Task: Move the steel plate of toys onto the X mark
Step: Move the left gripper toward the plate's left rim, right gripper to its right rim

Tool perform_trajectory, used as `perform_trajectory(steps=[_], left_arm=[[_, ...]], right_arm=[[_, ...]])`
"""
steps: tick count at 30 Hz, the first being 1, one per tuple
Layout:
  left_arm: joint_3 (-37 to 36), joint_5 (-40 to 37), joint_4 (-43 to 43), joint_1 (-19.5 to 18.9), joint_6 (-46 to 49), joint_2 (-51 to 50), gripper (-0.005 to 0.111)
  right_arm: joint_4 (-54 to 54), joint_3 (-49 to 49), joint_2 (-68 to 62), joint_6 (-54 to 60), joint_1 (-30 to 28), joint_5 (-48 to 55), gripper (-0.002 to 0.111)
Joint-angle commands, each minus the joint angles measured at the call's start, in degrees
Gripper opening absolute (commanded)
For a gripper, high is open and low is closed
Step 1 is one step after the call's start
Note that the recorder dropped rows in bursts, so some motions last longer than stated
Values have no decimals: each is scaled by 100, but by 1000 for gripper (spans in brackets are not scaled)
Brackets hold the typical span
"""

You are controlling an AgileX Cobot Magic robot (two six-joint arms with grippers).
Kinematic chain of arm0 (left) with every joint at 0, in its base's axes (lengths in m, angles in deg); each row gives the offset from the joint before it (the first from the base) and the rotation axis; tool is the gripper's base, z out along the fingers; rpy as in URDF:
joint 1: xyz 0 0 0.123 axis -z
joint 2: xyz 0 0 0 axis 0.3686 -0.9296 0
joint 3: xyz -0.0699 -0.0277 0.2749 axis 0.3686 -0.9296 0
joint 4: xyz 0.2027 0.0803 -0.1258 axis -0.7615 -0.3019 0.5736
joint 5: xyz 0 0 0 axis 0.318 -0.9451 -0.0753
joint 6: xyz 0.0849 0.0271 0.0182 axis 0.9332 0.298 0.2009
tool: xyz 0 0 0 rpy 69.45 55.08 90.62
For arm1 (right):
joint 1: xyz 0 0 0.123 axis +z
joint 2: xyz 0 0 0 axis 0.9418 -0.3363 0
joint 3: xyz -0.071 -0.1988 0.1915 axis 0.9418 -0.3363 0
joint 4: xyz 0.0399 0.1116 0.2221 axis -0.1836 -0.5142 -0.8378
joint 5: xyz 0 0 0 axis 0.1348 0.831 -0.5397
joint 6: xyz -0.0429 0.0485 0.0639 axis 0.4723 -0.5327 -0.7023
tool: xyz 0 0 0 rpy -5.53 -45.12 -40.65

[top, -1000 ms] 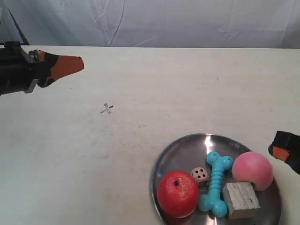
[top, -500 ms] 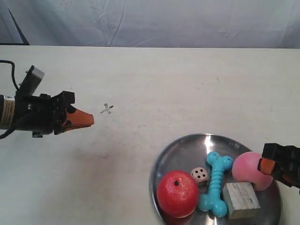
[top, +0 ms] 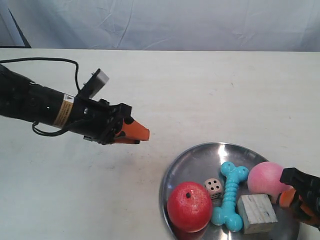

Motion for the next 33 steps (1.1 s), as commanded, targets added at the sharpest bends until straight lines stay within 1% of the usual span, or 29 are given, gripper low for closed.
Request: perform_trajectory(steps=[1,4,9,11,13,17,19,21,22,24,29,33], left_arm=[[226,67,-154,362,-202,-307,32],[289,250,-114,503,-202,-477,32],[289,491,-95,564,-202,-542,32],[289,751,4,564,-202,-542,32],[289,982,102,564,-202,-542,32],[289,1145,10,578,-202,-542,29],[242,1126,-65,578,-202,-542,28],[132,1061,-152,578,-202,-542,27],[34,1016,-180,578,-202,-542,27],[-137,979,-180,578,-202,-542,27],[-459,941,-32,578,-202,-542,27],[-502,930,89,578,-202,-542,27]], right_arm=[[375,399,-16,-14,9,439,41],[1082,874,-16,-85,9,834,41],[2767,1779,-288,-241,9,2275,41],[3213,1994,-480,-256,9,2689,41],[3417,2080,-736,-265,-1,2881,41],[3340,2077,-1283,-146,-252,2662,39],[3315,2077,-1485,24,-440,2491,35],[3168,2077,-1713,145,-677,2367,29],[3031,2077,-1810,230,-790,2307,26],[2634,2077,-1945,495,-973,2149,23],[1468,2006,-2136,1344,-1309,1882,23],[1331,1616,-2230,1328,-1553,1545,23]])
